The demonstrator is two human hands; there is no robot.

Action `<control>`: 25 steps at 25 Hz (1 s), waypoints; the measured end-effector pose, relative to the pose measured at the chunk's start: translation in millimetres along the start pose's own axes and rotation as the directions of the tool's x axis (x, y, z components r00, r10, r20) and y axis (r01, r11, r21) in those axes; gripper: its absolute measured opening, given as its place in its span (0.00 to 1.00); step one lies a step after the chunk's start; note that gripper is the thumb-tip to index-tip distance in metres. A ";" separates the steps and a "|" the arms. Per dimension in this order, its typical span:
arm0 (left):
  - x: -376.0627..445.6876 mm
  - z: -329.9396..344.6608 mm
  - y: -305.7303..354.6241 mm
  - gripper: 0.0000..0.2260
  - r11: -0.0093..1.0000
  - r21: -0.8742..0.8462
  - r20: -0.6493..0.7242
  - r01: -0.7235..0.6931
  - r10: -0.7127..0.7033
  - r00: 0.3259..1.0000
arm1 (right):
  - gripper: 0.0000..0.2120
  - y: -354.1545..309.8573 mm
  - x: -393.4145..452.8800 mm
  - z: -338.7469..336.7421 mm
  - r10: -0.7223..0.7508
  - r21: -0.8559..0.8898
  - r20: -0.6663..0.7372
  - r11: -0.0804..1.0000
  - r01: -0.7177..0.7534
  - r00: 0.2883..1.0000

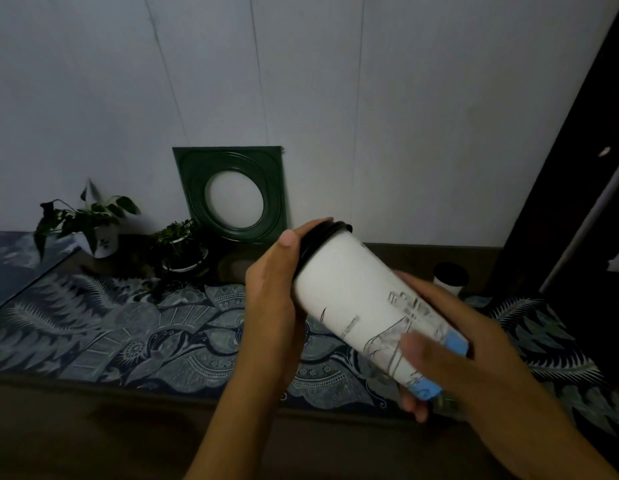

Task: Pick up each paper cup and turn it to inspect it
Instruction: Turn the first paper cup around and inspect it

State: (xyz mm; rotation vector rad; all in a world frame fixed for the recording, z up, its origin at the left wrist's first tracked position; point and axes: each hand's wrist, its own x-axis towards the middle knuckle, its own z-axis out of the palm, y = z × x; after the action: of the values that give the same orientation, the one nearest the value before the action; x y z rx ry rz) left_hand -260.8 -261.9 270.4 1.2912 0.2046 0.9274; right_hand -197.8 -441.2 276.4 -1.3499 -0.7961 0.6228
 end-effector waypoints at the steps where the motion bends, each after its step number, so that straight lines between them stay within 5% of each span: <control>1: -0.2 0.5 0.4 0.16 1.000 -0.008 0.000 -0.002 0.002 1.000 | 0.19 -2.4 0.1 -2.7 0.116 0.151 -0.039 0.982 -0.109 0.992; 3: -0.7 0.5 0.6 0.16 1.000 -0.010 -0.011 0.000 -0.001 1.000 | 0.18 -1.0 -0.2 -3.7 0.179 0.240 -0.006 0.955 -0.172 0.984; 5: -1.2 0.9 0.7 0.15 1.000 -0.003 -0.030 0.022 -0.022 0.999 | 0.33 2.0 -3.8 -0.1 0.024 -0.079 0.044 0.997 -0.020 0.999; 6: -1.5 0.7 0.6 0.15 0.999 -0.003 -0.040 0.039 -0.039 0.998 | 0.37 3.8 -4.2 -0.8 -0.115 -0.390 0.022 0.914 0.115 0.993; 7: -1.8 0.4 0.4 0.15 0.999 -0.006 -0.047 0.054 -0.054 0.997 | 0.40 9.0 -5.4 -3.2 -0.247 -0.670 0.049 0.711 0.216 0.968; 8: -2.2 -0.1 0.6 0.15 0.998 -0.009 -0.048 0.062 -0.062 0.997 | 0.42 11.2 -4.5 -4.1 -0.329 -0.784 0.081 0.562 0.264 0.941; 9: -2.7 -0.1 0.7 0.15 0.998 -0.009 -0.044 0.064 -0.064 0.997 | 0.43 13.5 -4.1 -5.5 -0.342 -0.793 0.078 0.548 0.267 0.936; 10: -3.4 -0.2 0.8 0.15 0.998 -0.008 -0.037 0.063 -0.064 0.997 | 0.41 12.4 -4.7 -4.7 -0.299 -0.721 0.034 0.653 0.231 0.953; 12: -5.0 0.2 1.4 0.16 0.998 -0.018 -0.020 0.062 -0.063 0.998 | 0.31 4.4 -4.8 -2.9 -0.057 -0.183 -0.052 0.982 0.046 0.997; 14: -6.2 1.2 2.6 0.15 0.997 -0.051 -0.011 0.059 -0.059 0.998 | 0.31 3.4 -9.3 -5.5 0.193 0.312 0.045 0.929 -0.197 0.980; 16: -7.2 1.9 2.4 0.15 0.997 -0.066 -0.014 0.050 -0.051 0.999 | 0.37 7.0 -10.3 -4.8 0.246 0.448 0.136 0.849 -0.281 0.960; 17: -7.4 2.5 2.2 0.15 0.997 -0.059 -0.019 0.048 -0.050 0.999 | 0.40 7.8 -10.4 -3.6 0.207 0.382 0.098 0.895 -0.229 0.973; 19: -7.2 3.7 1.9 0.13 0.998 -0.036 -0.037 0.058 -0.059 0.998 | 0.39 10.2 -8.5 -3.4 -0.046 -0.192 -0.018 0.980 0.042 0.999; 21: -6.9 5.3 1.5 0.13 0.996 -0.033 -0.046 0.078 -0.079 0.996 | 0.40 14.7 -7.6 -5.6 -0.377 -0.743 0.038 0.609 0.279 0.925; 23: -6.6 5.7 1.4 0.14 0.996 -0.038 -0.037 0.081 -0.083 0.996 | 0.40 17.5 -7.7 -6.8 -0.433 -0.798 0.058 0.522 0.302 0.900; 25: -6.7 4.3 1.1 0.15 0.997 -0.046 -0.016 0.068 -0.068 0.998 | 0.37 9.8 -8.1 -3.7 -0.267 -0.548 -0.059 0.814 0.192 0.962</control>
State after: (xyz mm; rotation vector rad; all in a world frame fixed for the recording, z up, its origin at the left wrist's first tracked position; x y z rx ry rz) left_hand -262.9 -269.7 270.4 1.2275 0.2382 0.8806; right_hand -199.2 -448.5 265.4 -1.7486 -1.0540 0.1037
